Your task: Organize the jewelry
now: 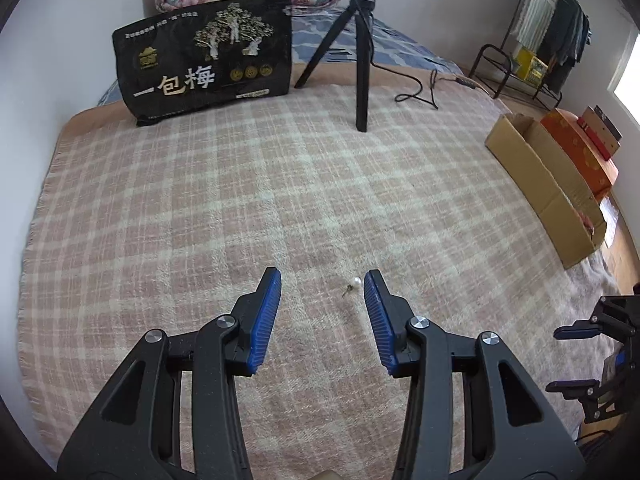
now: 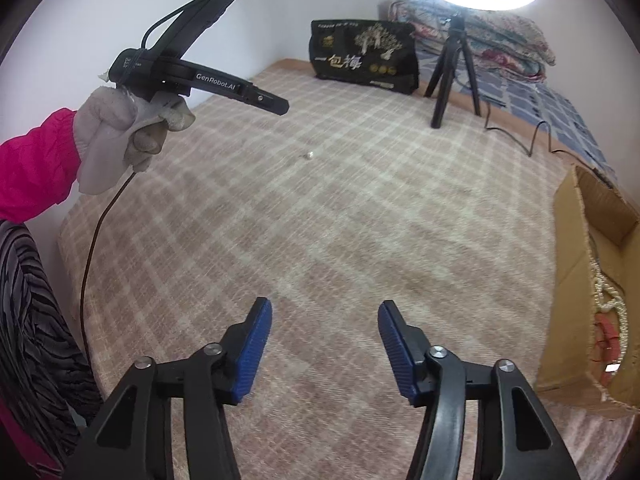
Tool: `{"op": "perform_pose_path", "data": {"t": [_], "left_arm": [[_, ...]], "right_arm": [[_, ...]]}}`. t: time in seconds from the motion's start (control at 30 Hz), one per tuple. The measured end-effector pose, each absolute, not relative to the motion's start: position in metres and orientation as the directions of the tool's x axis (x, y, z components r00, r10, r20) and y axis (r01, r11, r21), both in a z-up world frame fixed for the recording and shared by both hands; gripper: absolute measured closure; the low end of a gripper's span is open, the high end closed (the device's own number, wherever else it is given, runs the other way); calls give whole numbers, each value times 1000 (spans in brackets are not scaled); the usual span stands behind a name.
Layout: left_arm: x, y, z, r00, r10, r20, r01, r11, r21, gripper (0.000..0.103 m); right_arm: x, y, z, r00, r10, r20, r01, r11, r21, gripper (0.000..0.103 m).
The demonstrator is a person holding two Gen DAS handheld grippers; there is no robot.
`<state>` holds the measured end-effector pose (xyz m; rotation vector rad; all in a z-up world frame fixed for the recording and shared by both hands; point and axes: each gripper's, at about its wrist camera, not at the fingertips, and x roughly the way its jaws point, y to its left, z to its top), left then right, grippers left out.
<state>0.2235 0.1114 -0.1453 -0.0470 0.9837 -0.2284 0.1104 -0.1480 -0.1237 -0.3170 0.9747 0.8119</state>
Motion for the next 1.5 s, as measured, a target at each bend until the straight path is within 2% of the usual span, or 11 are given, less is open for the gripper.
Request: {"op": "perform_pose_path", "data": {"t": [0.17,0.27,0.7,0.8,1.0,1.27,1.5], "left_arm": [[223,99,-160,529,-222,-819,227,967,-116,59],[225,89,-170,531,-220,-818,261,961,-89,59],[235,68,-193,540,-204,-817,317,948,-27,59],[238,66,-198,530,-199,-824,321,947,-23,72],[240,64,-202,534,-196,-822,328,945,-13,73],[240,65,-202,533,-204,-821,335,942,-17,77],[241,64,-203,534,-208,-820,341,940,-16,83]], "right_arm": [[103,-134,-137,282,460,-842,-759,644,97,63],[101,-130,-140,277,464,-842,-766,636,98,67],[96,-118,-153,265,463,-846,-783,615,92,71],[96,-117,-154,262,467,-845,-786,611,95,72],[93,-114,-157,257,465,-847,-791,604,91,74],[86,-107,-159,248,470,-847,-815,574,80,86],[87,-105,-160,245,467,-850,-820,567,76,86]]}}
